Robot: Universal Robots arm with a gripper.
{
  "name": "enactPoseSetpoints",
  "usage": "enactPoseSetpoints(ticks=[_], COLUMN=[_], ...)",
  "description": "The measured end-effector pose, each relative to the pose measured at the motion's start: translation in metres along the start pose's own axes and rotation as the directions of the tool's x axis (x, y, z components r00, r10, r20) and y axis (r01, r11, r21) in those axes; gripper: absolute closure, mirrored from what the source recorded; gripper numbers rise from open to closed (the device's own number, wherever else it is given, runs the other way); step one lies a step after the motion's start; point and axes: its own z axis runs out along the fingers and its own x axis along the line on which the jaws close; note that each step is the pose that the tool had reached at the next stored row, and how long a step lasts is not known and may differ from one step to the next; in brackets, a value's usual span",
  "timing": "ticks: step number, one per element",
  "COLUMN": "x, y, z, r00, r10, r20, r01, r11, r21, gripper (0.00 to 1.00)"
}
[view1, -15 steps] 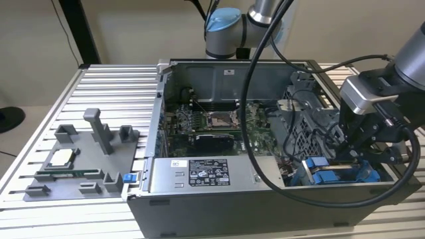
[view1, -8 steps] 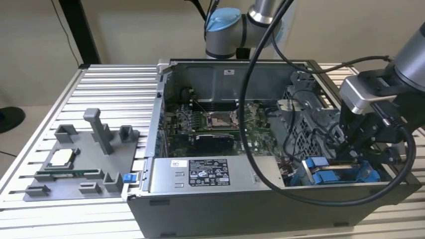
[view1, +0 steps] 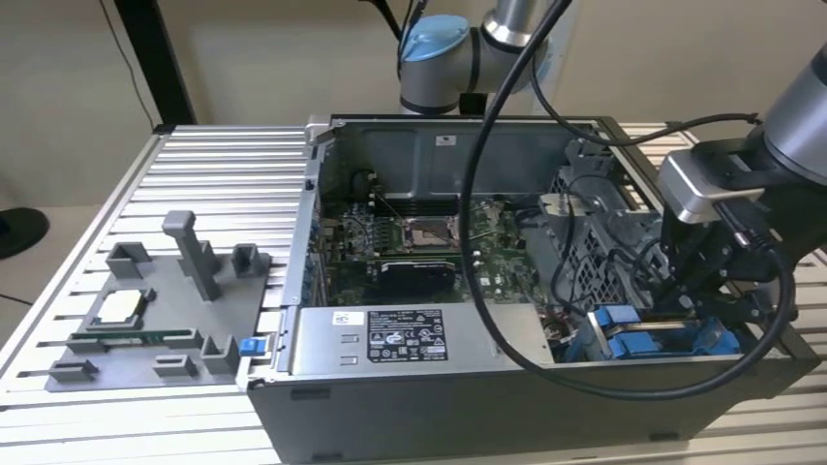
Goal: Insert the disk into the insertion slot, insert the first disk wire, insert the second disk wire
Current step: 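Insert the second disk wire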
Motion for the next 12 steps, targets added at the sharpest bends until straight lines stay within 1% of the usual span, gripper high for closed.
enactPoseSetpoints(ticks=[4, 5, 7, 9, 10, 12], x=[0.0003, 0.0004, 0.0006, 0.0004, 0.0, -0.0011], y=[0.0001, 0.0001, 0.0, 0.0, 0.0, -0.0001], z=[0.0027, 0.0033, 0.0042, 0.0029, 0.0, -0.0081], r00=[1.0, 0.9999, 0.9999, 0.9999, 0.9999, 0.9998], r10=[0.01, 0.011, 0.013, 0.016, 0.016, 0.017], r20=[0.0, 0.0006, 0.0023, 0.0023, 0.0035, 0.0041], r01=[-0.01, -0.011, -0.013, -0.016, -0.016, -0.017], r11=[0.9999, 0.9999, 0.9999, 0.9999, 0.9999, 0.9998], r21=[0.0013, 0.0016, 0.002, 0.0022, 0.0023, 0.0024], gripper=[1.0, 0.0, 0.0, 0.0, 0.0, 0.0])
